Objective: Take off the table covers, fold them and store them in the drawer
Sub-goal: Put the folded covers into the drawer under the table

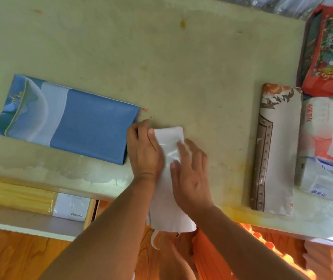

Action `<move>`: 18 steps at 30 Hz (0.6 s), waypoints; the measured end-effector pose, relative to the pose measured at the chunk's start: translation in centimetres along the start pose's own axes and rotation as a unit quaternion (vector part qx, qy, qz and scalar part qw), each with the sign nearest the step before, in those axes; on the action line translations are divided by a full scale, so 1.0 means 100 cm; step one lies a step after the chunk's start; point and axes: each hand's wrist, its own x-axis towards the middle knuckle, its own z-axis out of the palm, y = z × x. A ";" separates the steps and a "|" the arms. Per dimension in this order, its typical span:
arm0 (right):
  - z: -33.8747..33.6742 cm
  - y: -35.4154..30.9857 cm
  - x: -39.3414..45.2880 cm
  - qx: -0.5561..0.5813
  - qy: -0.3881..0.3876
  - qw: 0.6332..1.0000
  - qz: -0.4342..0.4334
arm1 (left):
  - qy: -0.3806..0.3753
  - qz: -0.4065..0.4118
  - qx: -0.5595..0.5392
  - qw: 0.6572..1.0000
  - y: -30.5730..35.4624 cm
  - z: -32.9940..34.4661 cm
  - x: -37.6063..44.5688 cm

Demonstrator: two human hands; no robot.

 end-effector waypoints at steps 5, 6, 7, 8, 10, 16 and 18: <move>0.015 -0.007 0.065 0.021 -0.004 0.980 0.196 | -0.040 0.025 -0.060 0.997 -0.009 0.001 0.008; 0.019 -0.009 0.079 0.027 -0.017 0.972 0.231 | -0.046 0.037 -0.059 0.997 -0.009 0.000 0.010; 0.023 -0.011 0.091 0.027 -0.020 0.964 0.263 | -0.051 0.044 -0.052 0.996 -0.009 0.000 0.011; 0.026 -0.014 0.098 0.009 -0.011 0.962 0.274 | -0.058 0.044 -0.040 0.997 -0.010 0.001 0.012; 0.032 -0.020 0.102 -0.052 0.039 0.968 0.244 | -0.079 0.042 0.002 0.996 -0.012 0.000 0.014; 0.049 -0.009 0.094 -0.133 0.123 0.966 0.185 | -0.100 0.094 0.038 0.990 -0.026 0.005 0.018; 0.054 -0.008 0.097 -0.122 0.126 0.965 0.193 | -0.095 0.082 0.030 0.992 -0.025 0.006 0.020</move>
